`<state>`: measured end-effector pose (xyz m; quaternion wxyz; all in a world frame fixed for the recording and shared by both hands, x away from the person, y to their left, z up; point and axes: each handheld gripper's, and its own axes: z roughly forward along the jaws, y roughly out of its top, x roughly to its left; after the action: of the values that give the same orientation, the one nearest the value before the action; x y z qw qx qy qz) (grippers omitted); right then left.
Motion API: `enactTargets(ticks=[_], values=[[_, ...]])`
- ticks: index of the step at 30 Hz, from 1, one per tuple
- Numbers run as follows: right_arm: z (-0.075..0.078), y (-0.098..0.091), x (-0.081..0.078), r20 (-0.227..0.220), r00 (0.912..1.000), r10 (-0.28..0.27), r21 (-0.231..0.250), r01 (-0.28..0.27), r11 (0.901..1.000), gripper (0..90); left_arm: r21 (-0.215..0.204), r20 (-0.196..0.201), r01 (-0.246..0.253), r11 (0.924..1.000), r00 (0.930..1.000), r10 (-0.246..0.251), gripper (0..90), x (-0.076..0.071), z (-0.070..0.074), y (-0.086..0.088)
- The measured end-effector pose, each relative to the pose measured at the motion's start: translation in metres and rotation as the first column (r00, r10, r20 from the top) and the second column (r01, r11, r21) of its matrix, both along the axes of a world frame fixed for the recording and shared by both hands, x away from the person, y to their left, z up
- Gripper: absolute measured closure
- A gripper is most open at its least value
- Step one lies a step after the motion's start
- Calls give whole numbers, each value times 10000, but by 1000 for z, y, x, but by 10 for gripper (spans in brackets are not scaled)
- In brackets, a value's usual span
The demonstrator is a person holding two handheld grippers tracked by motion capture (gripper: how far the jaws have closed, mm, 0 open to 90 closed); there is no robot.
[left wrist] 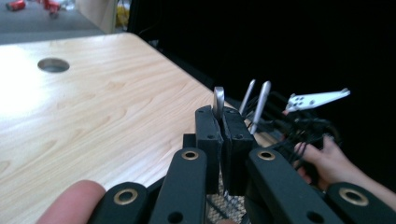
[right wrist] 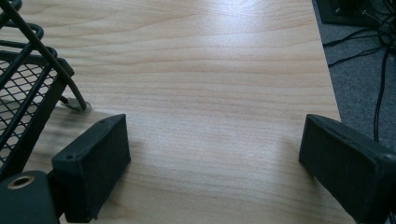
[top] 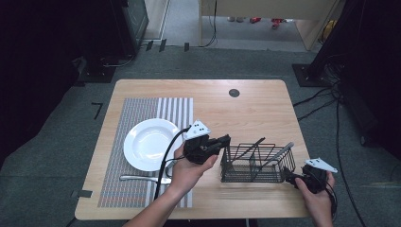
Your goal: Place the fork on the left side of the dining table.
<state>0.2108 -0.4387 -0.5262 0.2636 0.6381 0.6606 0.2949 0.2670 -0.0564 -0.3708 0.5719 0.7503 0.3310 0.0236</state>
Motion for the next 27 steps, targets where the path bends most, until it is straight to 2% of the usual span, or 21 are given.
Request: enactTargets(ticks=[4,9,14,21,27], values=[[0,0,0,5,10000,2,-2,-2,10000,82,-493,135,127,9987,9998,-120,886,-3,15,8],[0,0,0,1,10000,-3,-3,3,10000,82,-849,238,201,9962,9996,-181,887,-3,31,17],[0,0,0,3,10000,-2,-3,2,10000,82,-1579,334,61,9874,9994,-8,888,0,42,30],[0,0,0,3,10000,-4,-4,4,10000,82,-1871,672,-88,9823,9975,217,889,3,53,44],[0,0,0,4,10000,-4,-4,4,10000,82,-2194,810,-474,9745,9945,667,889,10,61,61]])
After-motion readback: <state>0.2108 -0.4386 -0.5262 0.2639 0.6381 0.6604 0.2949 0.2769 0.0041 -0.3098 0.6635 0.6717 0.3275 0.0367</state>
